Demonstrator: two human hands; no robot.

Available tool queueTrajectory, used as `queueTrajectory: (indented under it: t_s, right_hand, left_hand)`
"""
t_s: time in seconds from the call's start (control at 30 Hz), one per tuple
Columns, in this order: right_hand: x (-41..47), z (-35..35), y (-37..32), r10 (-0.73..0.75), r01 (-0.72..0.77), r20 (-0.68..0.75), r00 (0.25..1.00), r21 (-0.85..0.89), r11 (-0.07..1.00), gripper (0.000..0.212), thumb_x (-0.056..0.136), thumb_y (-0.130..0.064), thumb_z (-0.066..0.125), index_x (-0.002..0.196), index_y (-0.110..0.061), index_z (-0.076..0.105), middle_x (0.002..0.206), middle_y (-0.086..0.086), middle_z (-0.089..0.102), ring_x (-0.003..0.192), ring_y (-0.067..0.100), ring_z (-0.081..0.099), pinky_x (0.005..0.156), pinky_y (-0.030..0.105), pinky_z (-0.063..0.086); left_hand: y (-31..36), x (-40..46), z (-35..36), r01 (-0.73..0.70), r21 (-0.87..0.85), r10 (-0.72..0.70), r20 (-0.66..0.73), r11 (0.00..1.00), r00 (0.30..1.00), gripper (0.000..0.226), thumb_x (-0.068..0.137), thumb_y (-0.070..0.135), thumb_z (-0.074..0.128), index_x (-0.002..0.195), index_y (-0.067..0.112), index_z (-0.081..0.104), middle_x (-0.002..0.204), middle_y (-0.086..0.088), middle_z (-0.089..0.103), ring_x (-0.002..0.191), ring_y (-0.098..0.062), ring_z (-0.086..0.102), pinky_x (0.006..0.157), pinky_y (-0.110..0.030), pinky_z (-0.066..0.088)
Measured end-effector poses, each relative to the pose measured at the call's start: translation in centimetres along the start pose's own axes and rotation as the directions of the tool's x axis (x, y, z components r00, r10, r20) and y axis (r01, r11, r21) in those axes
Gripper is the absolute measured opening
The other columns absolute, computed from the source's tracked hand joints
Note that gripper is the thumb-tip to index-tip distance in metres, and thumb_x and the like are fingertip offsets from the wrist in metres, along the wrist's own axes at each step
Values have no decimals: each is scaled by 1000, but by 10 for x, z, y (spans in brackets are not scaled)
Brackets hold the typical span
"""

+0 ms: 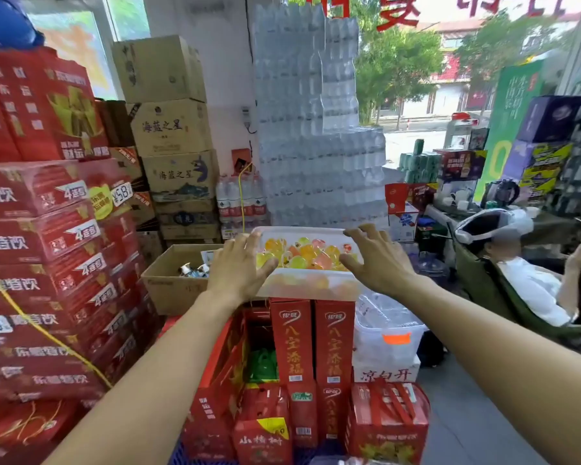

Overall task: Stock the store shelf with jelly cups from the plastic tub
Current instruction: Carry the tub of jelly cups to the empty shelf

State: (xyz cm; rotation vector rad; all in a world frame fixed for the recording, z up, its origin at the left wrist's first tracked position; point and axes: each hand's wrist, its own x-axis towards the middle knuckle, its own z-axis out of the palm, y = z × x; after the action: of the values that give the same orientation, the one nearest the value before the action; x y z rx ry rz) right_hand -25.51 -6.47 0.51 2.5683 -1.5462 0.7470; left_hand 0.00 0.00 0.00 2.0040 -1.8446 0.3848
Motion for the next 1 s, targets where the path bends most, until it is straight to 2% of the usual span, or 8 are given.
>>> queueTrajectory:
  t_s: [0.13,0.3,0.5,0.7,0.8,0.9,0.97,1.0]
  right_hand:
    - [24,25,21,109,-107,62,992,-33,994,54,94,-48,47,142,-27,36,145,6,35,130,30,36,96,46,39]
    - [70,65,55,194,-187,124,973,-65,980,55,94,-47,48,142,-25,36,146,7,34,130,32,35,96,47,39]
    - [151,126,96,313,-288,207,927,-142,947,57,93,-49,50,142,-26,36,144,8,35,130,32,36,98,49,38]
    - [222,191,140,444,-389,308,841,-226,893,55,95,-46,47,144,-27,32,142,8,33,127,31,35,93,47,43]
    - [245,216,160,523,-448,336,784,-276,850,53,98,-41,42,146,-27,26,142,10,32,126,33,37,92,45,43]
    - [258,236,176,639,-583,313,702,-261,769,51,99,-39,43,142,-17,28,135,17,38,119,38,46,84,45,44]
    - [262,248,184,704,-678,309,640,-204,706,42,100,-36,43,130,-9,37,121,17,49,106,38,52,76,41,42]
    - [263,254,187,721,-714,308,621,-159,682,34,100,-34,43,121,-8,42,106,14,54,96,36,54,73,38,41]
  left_hand:
    - [-12,26,37,61,7,-61,61,998,996,70,93,57,41,149,20,26,145,-7,40,132,-29,36,103,-45,34]
    - [-33,84,90,46,35,-50,136,998,989,70,94,58,39,149,18,26,148,-7,37,137,-28,28,109,-44,29]
    - [-68,178,162,52,53,-63,227,997,972,68,94,59,38,149,19,27,150,-8,36,136,-29,30,108,-43,28]
    - [-126,248,243,119,126,-153,304,985,940,54,99,42,33,148,20,26,149,-7,33,136,-33,26,110,-46,27]
    - [-148,275,274,219,209,-285,371,953,884,58,95,37,38,146,13,24,148,-10,26,132,-37,27,104,-50,33]
    - [-158,292,306,295,180,-345,460,938,818,49,93,30,40,135,5,42,135,-20,38,123,-40,38,98,-51,41]
    - [-159,293,320,422,115,-425,455,899,783,44,96,28,33,129,4,49,131,-19,47,121,-39,44,97,-47,40]
    - [-158,294,323,515,68,-487,449,855,749,45,97,30,30,129,2,46,132,-20,49,121,-39,47,96,-46,39]
